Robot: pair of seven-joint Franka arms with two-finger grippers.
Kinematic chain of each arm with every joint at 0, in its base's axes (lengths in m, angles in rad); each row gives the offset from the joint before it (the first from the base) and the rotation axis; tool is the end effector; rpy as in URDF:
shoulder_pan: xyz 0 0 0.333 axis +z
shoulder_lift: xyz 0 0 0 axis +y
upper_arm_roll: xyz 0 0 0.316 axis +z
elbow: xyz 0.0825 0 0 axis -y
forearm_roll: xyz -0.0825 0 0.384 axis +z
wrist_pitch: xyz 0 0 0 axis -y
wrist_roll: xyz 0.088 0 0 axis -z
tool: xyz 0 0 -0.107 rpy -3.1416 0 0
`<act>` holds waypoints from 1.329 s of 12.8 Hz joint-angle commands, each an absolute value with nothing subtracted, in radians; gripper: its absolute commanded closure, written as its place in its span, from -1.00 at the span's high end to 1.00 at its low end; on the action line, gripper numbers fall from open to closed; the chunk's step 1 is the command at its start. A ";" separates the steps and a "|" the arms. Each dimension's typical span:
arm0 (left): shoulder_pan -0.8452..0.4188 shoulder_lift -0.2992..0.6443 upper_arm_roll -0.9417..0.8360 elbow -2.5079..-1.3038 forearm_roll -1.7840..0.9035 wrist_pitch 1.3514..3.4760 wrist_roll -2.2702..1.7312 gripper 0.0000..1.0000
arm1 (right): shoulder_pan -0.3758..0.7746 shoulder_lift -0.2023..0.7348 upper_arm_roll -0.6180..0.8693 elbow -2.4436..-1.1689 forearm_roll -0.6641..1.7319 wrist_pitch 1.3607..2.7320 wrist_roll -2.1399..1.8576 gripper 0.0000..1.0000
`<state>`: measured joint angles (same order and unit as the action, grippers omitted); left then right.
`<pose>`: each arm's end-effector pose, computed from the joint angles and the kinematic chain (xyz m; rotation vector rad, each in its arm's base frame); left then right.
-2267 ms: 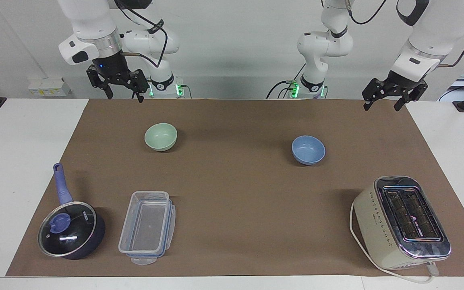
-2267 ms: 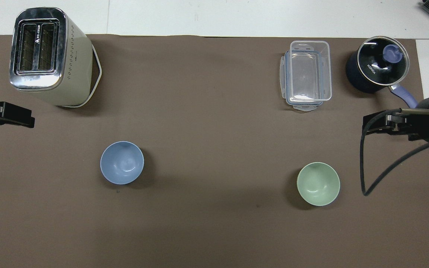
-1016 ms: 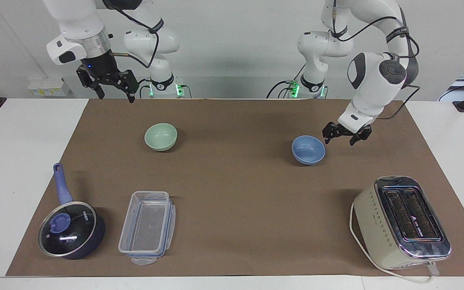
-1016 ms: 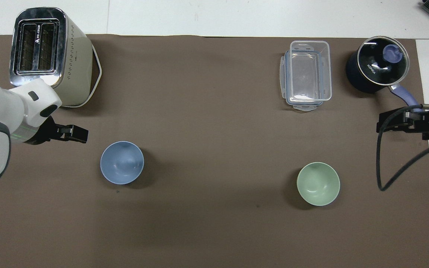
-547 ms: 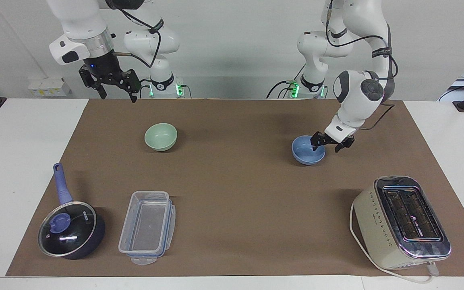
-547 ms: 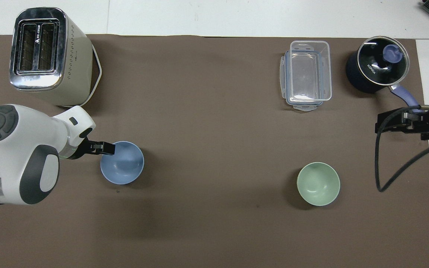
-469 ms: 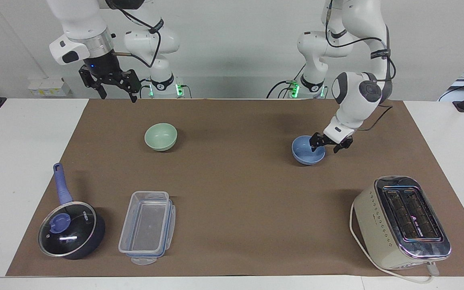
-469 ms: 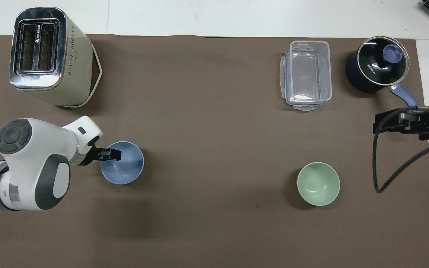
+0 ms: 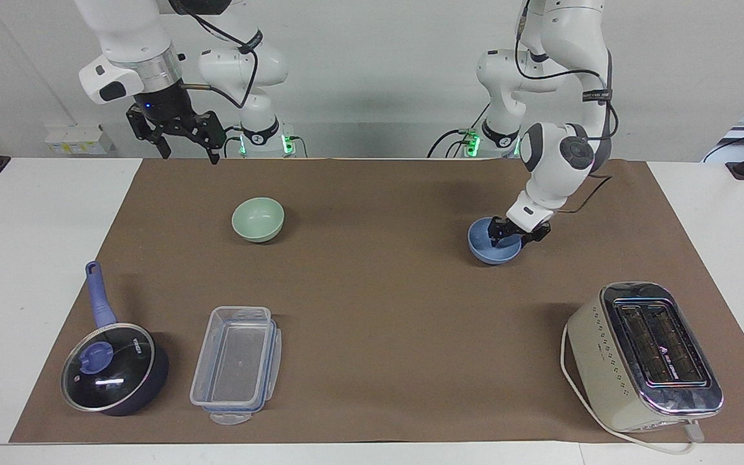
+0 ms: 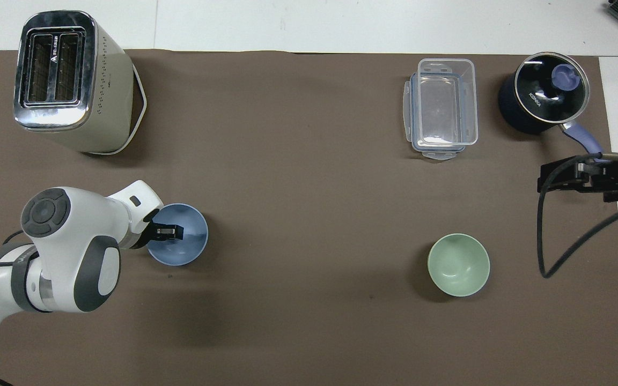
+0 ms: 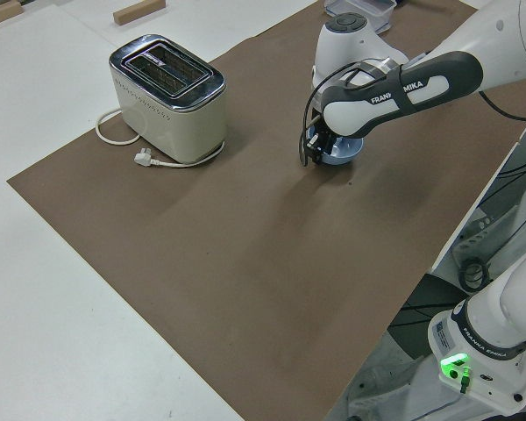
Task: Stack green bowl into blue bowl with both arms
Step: 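Reach the left gripper down to the rim of the blue bowl, then grip the blue bowl rim and slide it toward the green bowl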
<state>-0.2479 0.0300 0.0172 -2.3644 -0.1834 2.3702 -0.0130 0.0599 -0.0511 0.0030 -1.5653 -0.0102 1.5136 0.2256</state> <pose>0.4853 -0.1161 0.3118 3.0165 -0.1275 -0.0592 0.5319 0.0324 0.6498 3.1208 -0.2554 0.0014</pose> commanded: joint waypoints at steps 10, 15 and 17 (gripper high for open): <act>-0.384 0.002 0.028 -2.238 -0.268 2.148 -0.035 -1.00 | 0.052 -0.067 0.003 -1.578 -0.002 1.511 0.199 1.00; -0.618 0.001 0.026 -2.241 -0.271 2.218 -0.285 -1.00 | 0.052 -0.067 0.003 -1.578 -0.002 1.511 0.199 1.00; -0.693 0.011 0.028 -2.266 -0.285 2.285 -0.368 -1.00 | 0.052 -0.067 0.003 -1.578 -0.002 1.511 0.199 1.00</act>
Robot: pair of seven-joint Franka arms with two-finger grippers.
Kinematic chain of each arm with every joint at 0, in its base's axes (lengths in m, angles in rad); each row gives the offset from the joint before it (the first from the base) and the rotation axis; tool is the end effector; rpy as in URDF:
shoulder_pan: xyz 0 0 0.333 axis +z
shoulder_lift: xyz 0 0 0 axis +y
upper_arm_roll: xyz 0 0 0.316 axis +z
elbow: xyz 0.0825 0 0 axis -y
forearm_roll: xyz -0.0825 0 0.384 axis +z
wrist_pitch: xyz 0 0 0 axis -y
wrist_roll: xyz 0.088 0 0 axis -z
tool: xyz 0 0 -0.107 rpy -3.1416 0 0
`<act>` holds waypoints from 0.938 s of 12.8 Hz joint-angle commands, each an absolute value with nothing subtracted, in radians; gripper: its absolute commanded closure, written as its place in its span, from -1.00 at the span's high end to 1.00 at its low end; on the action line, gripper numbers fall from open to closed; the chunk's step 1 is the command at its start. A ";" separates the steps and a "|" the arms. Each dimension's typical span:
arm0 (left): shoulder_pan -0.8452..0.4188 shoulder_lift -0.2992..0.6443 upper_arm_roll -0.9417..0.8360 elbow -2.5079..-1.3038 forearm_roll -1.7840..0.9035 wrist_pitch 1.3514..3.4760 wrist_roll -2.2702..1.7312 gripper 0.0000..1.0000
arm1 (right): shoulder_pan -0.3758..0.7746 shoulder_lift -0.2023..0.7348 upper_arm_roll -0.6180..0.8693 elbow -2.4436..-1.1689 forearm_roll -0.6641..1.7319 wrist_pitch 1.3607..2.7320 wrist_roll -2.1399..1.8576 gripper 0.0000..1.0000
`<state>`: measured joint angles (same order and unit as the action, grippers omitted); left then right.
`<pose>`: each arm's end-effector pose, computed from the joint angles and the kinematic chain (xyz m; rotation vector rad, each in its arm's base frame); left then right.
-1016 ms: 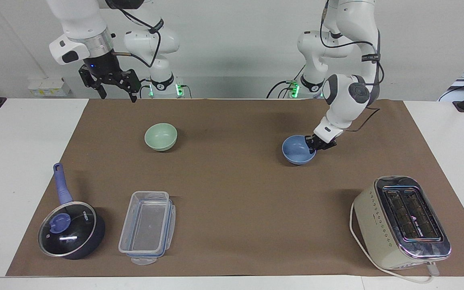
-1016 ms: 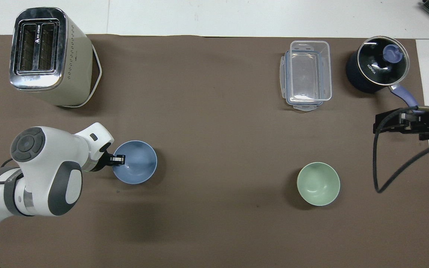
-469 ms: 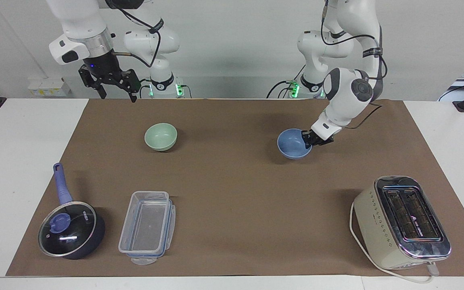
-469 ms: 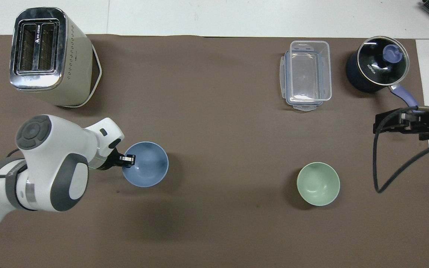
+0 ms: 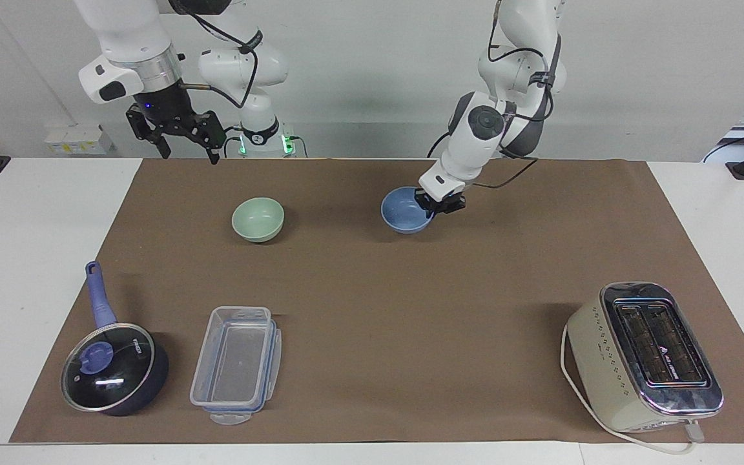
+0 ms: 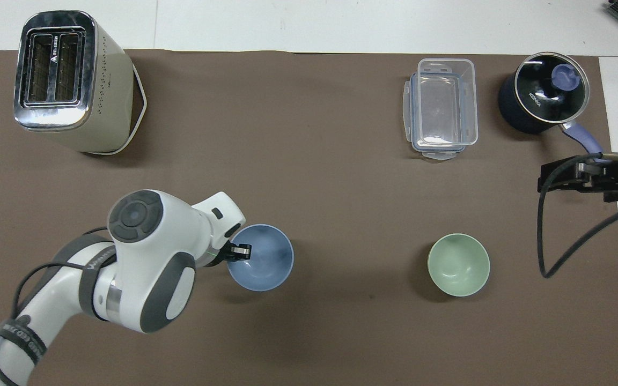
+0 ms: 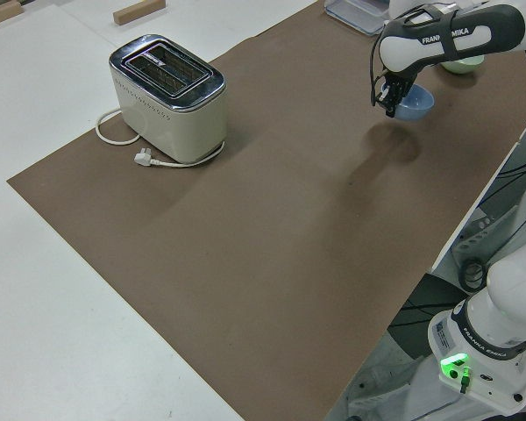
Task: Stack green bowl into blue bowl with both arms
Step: 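Grip the blue bowl rim and slide it toward the green bowl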
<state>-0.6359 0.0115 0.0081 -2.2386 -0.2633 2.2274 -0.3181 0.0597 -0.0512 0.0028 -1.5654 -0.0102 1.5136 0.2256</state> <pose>0.4185 -0.3137 0.3628 2.9555 -0.2162 -0.1696 0.5319 0.0322 0.6499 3.1208 -0.2560 0.0014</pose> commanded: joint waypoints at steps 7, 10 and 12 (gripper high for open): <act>-0.752 0.058 0.028 -2.321 -0.298 2.399 -0.407 0.99 | 0.052 -0.067 0.003 -1.580 -0.002 1.511 0.198 1.00; -0.730 0.020 0.037 -2.274 -0.298 2.329 -0.422 1.00 | 0.051 -0.067 0.003 -1.580 -0.002 1.514 0.198 1.00; -0.663 0.006 0.040 -2.202 -0.287 2.210 -0.411 1.00 | 0.052 -0.067 0.003 -1.580 -0.002 1.517 0.199 1.00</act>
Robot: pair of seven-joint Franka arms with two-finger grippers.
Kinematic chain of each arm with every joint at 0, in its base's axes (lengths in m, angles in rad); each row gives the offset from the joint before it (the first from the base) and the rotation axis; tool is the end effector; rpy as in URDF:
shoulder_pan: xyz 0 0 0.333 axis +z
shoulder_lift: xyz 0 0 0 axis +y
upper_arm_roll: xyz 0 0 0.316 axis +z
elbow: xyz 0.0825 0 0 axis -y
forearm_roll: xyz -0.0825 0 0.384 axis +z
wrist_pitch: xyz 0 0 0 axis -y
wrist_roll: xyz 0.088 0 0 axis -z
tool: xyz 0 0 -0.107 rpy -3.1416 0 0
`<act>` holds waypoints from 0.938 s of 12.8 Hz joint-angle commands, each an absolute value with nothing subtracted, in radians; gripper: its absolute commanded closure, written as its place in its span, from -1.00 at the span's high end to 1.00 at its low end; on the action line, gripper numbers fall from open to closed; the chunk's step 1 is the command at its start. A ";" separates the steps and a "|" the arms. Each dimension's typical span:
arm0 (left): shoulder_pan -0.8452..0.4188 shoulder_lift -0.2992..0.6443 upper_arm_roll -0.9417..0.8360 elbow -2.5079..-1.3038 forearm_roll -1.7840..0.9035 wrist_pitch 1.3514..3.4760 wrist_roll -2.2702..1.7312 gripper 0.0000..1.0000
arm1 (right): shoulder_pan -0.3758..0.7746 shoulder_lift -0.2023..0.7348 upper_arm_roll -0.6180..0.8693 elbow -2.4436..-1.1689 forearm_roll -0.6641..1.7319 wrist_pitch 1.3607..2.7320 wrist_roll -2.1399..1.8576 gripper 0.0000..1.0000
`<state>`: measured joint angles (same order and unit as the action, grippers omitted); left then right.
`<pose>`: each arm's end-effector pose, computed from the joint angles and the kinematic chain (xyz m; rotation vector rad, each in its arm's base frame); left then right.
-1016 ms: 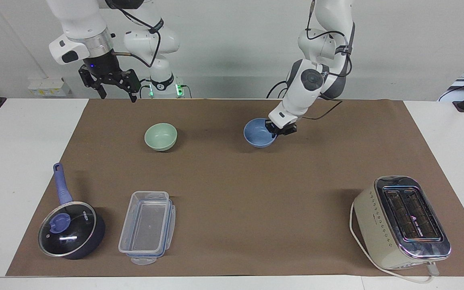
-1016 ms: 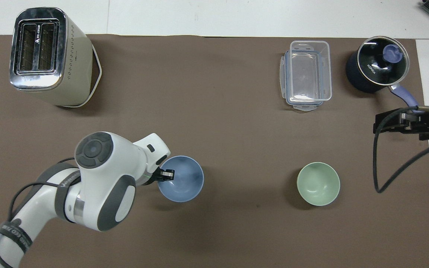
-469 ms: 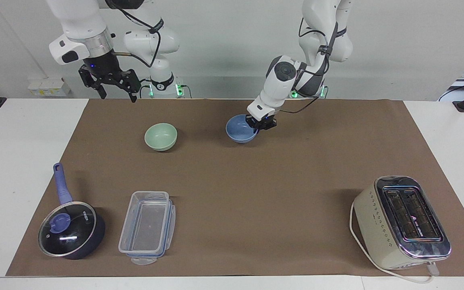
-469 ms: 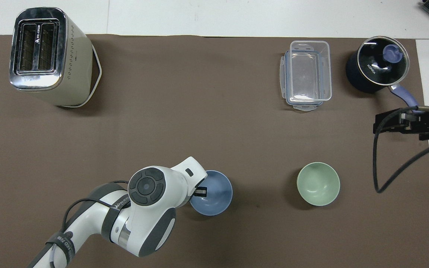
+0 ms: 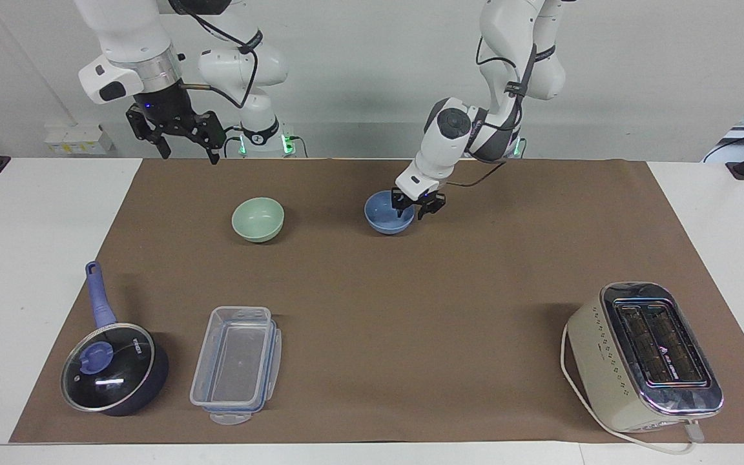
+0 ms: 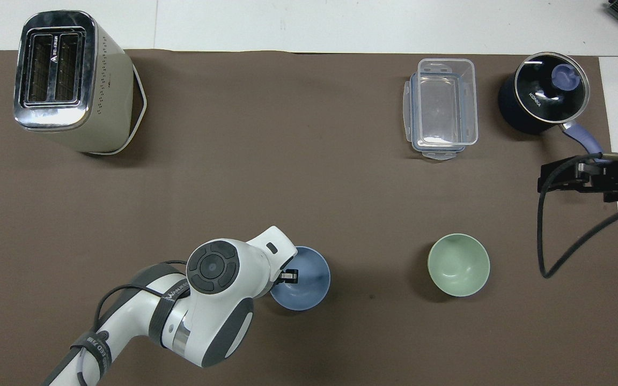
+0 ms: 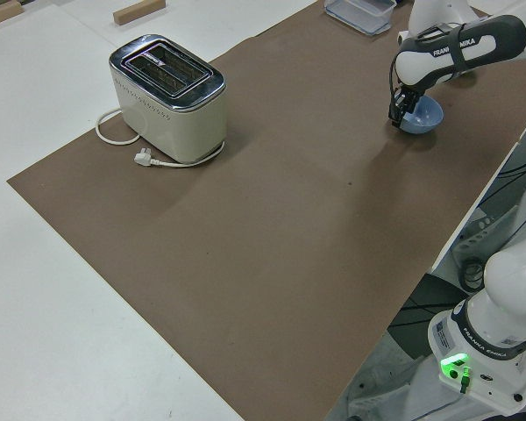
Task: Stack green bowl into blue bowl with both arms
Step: 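Grip the blue bowl rim and slide it toward the green bowl, then release the blue bowl and withdraw the left gripper while the right gripper reaches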
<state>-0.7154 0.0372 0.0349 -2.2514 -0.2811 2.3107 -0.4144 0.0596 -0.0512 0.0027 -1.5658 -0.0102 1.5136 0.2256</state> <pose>0.4074 -0.3368 0.3508 2.9473 -0.1154 -0.1324 0.5319 0.0321 0.6497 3.1207 -0.2563 0.0008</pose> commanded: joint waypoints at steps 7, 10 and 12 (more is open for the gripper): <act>-0.487 0.012 0.041 -1.853 -0.167 1.896 -0.379 1.00 | 0.046 -0.077 0.003 -1.598 -0.002 1.523 0.193 1.00; -0.375 0.009 0.043 -1.774 -0.133 1.838 -0.252 1.00 | 0.045 -0.086 0.002 -1.624 -0.002 1.526 0.192 1.00; -0.266 0.014 0.043 -1.724 -0.132 1.789 -0.126 1.00 | 0.044 -0.115 -0.003 -1.682 -0.002 1.561 0.169 1.00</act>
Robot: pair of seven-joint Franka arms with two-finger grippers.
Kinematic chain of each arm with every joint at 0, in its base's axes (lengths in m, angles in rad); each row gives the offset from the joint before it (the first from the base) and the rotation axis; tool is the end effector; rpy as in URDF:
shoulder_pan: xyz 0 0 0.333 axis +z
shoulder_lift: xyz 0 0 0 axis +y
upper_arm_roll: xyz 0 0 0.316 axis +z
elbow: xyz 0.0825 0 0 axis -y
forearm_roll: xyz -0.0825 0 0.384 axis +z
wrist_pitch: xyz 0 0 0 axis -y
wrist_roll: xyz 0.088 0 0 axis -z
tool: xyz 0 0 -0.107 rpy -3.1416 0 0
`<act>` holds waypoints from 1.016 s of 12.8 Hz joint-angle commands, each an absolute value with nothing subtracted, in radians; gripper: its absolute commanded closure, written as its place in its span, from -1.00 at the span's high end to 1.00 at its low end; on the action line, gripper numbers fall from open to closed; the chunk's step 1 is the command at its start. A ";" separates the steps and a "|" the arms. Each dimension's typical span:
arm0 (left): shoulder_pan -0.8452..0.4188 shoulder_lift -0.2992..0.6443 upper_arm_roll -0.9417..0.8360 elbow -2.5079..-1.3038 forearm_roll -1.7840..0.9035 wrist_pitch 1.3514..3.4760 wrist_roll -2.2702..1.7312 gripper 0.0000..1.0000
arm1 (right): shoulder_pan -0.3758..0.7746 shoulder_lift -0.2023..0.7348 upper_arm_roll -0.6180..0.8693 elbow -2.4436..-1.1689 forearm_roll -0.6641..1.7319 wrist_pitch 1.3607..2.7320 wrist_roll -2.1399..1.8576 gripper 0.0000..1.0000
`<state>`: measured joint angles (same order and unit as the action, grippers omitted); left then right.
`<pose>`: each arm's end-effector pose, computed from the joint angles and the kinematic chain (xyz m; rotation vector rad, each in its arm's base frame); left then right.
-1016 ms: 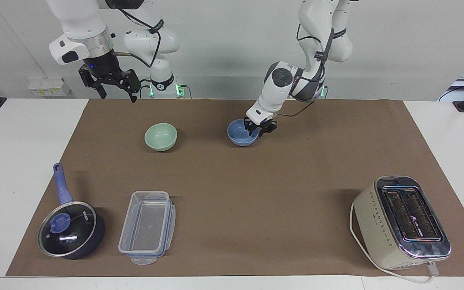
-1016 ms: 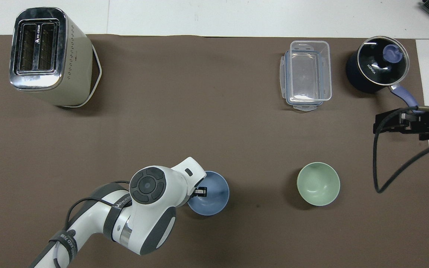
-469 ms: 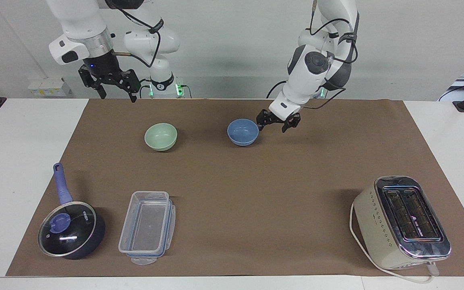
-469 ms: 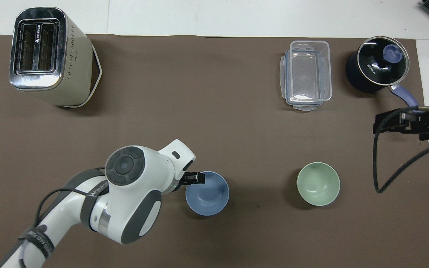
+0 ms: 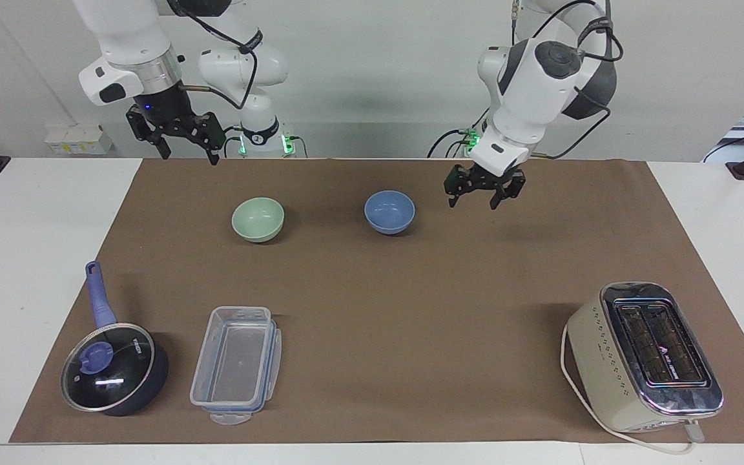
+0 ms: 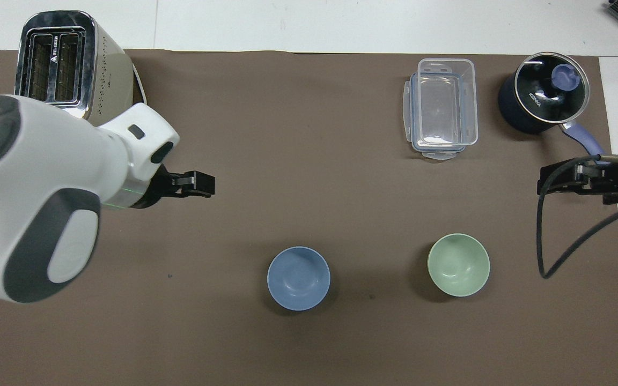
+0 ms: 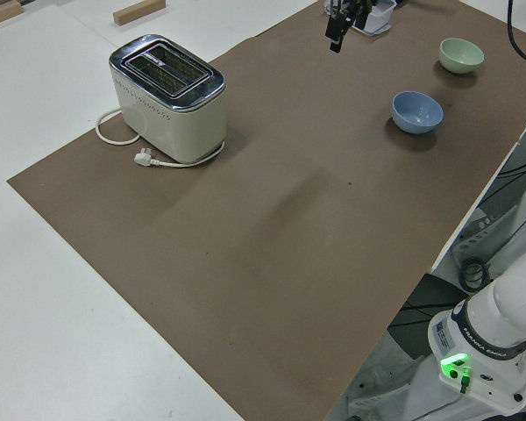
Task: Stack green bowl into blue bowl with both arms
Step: 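Release the blue bowl and withdraw the left gripper while the right gripper reaches, then lower the right gripper and grip the rim of the green bowl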
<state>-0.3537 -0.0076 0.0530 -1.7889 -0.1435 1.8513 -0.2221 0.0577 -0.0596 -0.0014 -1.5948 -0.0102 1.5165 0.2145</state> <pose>0.5395 -0.1790 0.5503 2.9876 -0.0652 0.0470 0.5296 0.0287 0.6408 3.1191 -0.2480 -0.0269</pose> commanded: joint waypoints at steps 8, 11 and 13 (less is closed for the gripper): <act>-0.051 0.133 0.043 -1.479 -0.037 1.574 0.084 1.00 | 0.043 -0.202 -0.005 -2.047 0.000 1.776 0.127 1.00; -0.051 0.036 0.043 -1.601 -0.026 1.633 0.083 1.00 | 0.043 -0.212 -0.008 -2.169 0.000 1.844 0.095 1.00; -0.063 -0.049 0.043 -1.681 0.006 1.648 0.075 1.00 | 0.043 -0.206 -0.008 -2.280 0.002 1.969 0.089 1.00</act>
